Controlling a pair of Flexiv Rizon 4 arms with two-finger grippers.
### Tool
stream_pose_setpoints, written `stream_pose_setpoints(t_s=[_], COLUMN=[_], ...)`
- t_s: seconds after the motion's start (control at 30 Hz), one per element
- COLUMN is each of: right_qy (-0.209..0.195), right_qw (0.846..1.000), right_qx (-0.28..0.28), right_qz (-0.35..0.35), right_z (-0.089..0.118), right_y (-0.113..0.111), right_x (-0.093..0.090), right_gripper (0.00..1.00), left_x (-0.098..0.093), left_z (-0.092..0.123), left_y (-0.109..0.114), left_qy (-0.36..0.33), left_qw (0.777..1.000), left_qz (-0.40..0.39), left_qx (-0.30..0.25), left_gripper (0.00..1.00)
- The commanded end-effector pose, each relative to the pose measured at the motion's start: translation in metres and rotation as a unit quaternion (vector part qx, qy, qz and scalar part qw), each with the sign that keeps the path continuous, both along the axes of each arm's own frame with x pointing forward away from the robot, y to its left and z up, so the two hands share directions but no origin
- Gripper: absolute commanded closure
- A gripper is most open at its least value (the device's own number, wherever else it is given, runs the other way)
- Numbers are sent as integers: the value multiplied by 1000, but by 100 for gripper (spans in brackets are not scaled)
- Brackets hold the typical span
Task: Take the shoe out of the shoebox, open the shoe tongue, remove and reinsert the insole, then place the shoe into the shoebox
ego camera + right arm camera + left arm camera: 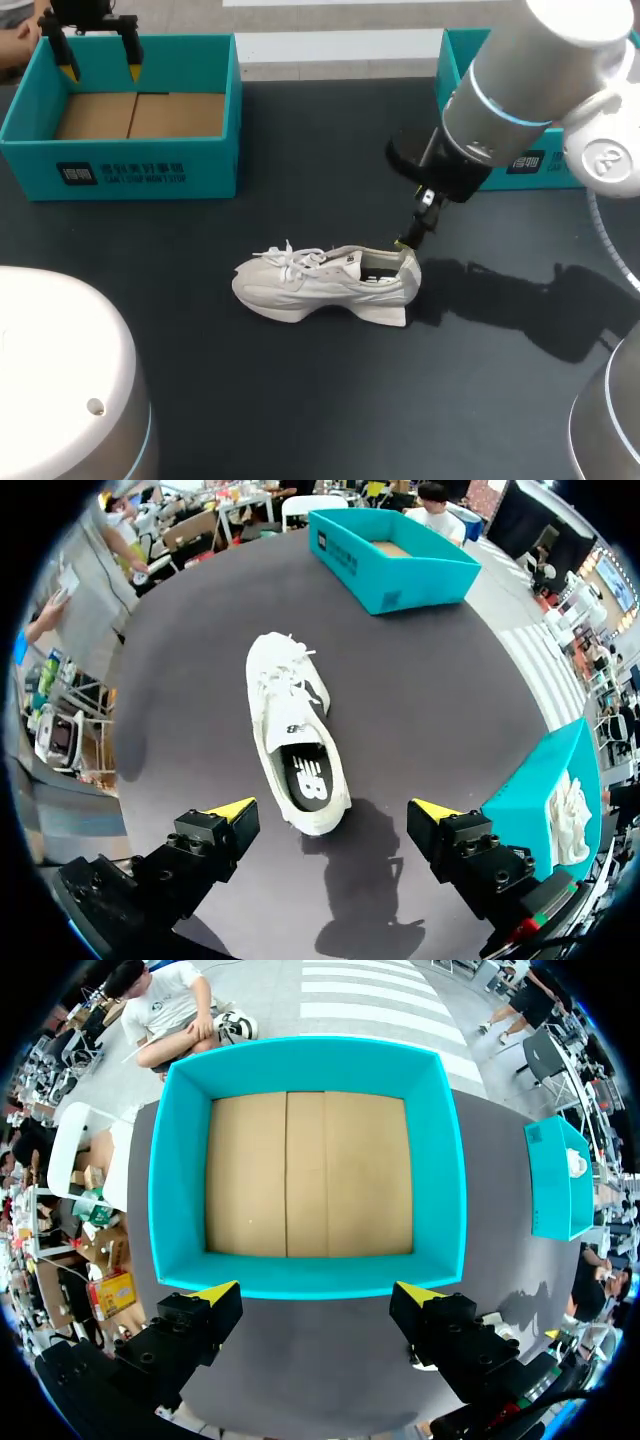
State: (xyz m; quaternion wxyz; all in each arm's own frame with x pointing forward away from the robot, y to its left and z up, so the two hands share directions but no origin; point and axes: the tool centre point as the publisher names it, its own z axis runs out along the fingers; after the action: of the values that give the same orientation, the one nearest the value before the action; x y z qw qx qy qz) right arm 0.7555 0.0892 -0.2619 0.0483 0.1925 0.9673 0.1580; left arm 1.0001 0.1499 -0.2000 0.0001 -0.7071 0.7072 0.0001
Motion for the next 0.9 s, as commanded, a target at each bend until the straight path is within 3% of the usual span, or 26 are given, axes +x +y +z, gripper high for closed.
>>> stream_pose_setpoints(t_s=[0.03, 0.17, 0.9], right_qy=[74, 67, 67], right_qw=[961, 948, 948], right_qx=[196, 232, 232], right_qz=[181, 206, 206], right_z=[-14, -23, -23], right_y=[-25, -29, -29], right_x=[-5, -7, -7], right_gripper=[0, 0, 0], left_x=[0, 0, 0], left_z=[0, 0, 0], left_y=[0, 0, 0], left_qy=[0, 0, 0], left_qw=[1000, 1000, 1000], left_qz=[0, 0, 0], left_qx=[0, 0, 0], left_gripper=[0, 0, 0])
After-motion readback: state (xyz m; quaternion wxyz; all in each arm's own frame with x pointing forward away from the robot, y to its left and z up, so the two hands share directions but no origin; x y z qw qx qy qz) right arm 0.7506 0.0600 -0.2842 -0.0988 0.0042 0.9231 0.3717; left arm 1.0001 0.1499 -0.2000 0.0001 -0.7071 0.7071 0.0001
